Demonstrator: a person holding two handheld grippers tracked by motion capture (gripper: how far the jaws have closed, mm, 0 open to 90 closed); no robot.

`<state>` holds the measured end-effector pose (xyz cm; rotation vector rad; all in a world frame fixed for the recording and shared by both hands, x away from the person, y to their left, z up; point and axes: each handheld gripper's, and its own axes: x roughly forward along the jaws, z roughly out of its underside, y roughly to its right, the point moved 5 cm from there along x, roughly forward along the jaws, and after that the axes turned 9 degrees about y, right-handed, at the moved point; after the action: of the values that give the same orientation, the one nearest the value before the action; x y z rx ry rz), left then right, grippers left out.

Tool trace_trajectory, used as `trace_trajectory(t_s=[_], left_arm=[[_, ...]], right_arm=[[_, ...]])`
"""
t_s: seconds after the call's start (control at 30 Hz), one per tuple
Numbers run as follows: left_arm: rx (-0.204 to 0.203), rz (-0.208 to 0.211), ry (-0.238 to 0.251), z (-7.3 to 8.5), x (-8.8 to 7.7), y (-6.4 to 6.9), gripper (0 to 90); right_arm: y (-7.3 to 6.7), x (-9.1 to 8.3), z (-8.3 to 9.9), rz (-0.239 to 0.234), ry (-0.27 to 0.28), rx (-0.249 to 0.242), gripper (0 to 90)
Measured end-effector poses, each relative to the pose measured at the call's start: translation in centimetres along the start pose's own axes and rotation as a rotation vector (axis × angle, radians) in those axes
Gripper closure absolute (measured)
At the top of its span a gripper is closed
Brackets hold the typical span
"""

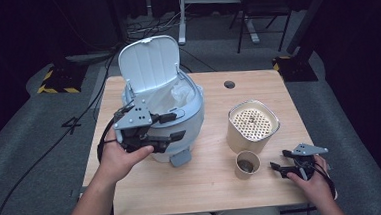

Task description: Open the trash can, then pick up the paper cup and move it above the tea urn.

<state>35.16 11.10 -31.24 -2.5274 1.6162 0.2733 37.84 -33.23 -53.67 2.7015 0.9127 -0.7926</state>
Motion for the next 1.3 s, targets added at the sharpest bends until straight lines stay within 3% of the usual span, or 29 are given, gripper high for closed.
trace_trajectory(t_s=[0.3,0.43,0.53,0.63,0.77,0.9,1.07,1.3], left_arm=[[0.005,0.054,-0.006,3.5,-2.1,2.7,34.2],[-0.030,0.029,-0.037,5.8,-2.7,3.1,33.8],[-0.047,0.000,-0.068,7.7,-2.8,2.8,33.4],[-0.089,-0.032,-0.088,10.2,-2.7,1.9,33.4],[-0.151,-0.071,-0.074,13.0,-2.7,0.3,33.9],[-0.163,-0.127,-0.170,15.8,-2.6,-1.1,34.3],[-0.210,-0.159,-0.253,18.2,-2.1,-1.8,34.3],[-0.192,-0.240,-0.386,20.8,-1.4,-2.6,32.6]], right_arm=[[0.0,-0.1,0.0,-0.001,-0.001,-0.001,24.8],[-0.1,-0.1,0.0,-0.002,-0.001,-0.001,24.8],[-0.1,-0.1,0.1,-0.002,-0.002,-0.005,25.2],[-0.2,-0.2,0.1,0.004,0.000,-0.005,25.4],[-0.5,-0.6,0.1,-0.010,-0.034,-0.008,27.7],[-1.2,-1.2,-0.2,-0.045,-0.056,-0.023,28.7],[-1.9,-2.0,-0.8,-0.075,-0.050,-0.027,28.6],[-2.6,-3.1,-1.0,-0.078,-0.042,-0.028,28.6]])
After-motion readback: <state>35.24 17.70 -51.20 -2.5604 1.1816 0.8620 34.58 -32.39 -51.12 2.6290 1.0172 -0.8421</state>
